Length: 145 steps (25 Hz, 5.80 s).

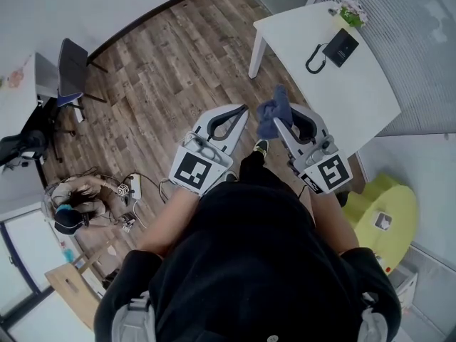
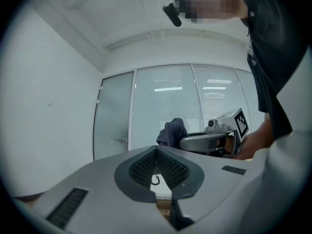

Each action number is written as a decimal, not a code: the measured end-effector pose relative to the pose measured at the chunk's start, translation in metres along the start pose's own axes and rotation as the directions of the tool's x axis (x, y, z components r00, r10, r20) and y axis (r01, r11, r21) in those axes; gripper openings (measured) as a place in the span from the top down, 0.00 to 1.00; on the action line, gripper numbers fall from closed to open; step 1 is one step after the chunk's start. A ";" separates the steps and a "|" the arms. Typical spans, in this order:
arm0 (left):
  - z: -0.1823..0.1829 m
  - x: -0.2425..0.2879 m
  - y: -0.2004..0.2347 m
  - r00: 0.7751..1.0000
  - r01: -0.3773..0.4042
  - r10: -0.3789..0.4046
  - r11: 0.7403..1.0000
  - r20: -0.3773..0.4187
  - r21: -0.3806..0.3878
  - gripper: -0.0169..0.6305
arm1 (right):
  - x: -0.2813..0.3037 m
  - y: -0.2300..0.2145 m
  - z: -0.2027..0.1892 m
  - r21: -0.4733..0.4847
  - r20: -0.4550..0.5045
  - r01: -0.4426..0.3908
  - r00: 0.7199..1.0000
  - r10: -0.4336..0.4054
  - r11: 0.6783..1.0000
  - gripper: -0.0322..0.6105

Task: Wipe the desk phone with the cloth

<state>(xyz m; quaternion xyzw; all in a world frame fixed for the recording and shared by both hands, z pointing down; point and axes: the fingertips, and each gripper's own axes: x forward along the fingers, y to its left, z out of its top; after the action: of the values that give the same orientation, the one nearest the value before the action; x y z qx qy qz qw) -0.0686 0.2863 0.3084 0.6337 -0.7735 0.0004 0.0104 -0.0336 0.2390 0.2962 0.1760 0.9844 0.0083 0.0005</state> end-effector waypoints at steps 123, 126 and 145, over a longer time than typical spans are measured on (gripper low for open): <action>-0.283 0.630 0.029 0.682 0.584 -0.613 0.785 -0.398 -0.208 0.96 | -0.086 -0.580 -0.367 -0.169 -0.567 0.874 0.293 -0.770 0.456 0.79; -0.287 0.623 0.027 0.674 0.590 -0.618 0.780 -0.404 -0.210 0.96 | -0.087 -0.573 -0.371 -0.163 -0.570 0.878 0.288 -0.769 0.450 0.79; -0.285 0.592 0.039 0.670 0.588 -0.619 0.780 -0.410 -0.215 0.96 | -0.086 -0.519 -0.397 -0.178 -0.661 0.864 0.250 -0.707 0.472 0.79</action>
<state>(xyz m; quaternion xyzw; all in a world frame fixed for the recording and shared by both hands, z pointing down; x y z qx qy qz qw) -0.2188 -0.2825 0.6038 0.8337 -0.4947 0.1217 0.2130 -0.1339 -0.2841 0.6848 -0.3591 0.8597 -0.0414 -0.3608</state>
